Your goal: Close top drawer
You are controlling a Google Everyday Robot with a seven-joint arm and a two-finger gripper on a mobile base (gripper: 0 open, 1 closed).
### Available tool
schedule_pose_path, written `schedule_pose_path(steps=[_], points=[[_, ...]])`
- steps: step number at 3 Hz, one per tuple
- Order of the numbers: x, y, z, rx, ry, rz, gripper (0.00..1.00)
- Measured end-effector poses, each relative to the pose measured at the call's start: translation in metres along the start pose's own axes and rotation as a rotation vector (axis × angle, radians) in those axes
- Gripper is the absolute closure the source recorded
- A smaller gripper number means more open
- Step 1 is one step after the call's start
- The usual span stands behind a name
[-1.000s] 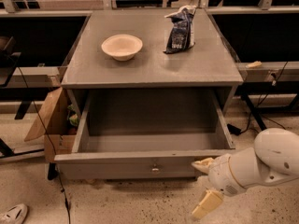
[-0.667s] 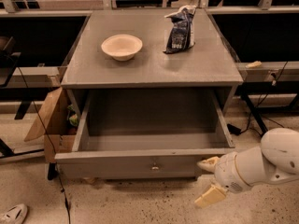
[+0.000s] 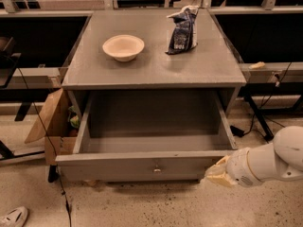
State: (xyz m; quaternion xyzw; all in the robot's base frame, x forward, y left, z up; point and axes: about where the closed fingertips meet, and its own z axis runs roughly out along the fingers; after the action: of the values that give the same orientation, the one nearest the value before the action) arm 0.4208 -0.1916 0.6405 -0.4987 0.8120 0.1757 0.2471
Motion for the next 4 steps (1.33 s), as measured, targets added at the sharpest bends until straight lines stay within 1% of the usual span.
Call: schedule_pose_path(steps=[1,2,4], points=[[-0.009,-0.012,0.002,0.024,-0.006,-0.002,0.94],[-0.018,-0.013,0.006,0.031,-0.009,-0.007,0.91],[-0.039,-0.012,0.018,0.037,-0.015,-0.021,0.44]])
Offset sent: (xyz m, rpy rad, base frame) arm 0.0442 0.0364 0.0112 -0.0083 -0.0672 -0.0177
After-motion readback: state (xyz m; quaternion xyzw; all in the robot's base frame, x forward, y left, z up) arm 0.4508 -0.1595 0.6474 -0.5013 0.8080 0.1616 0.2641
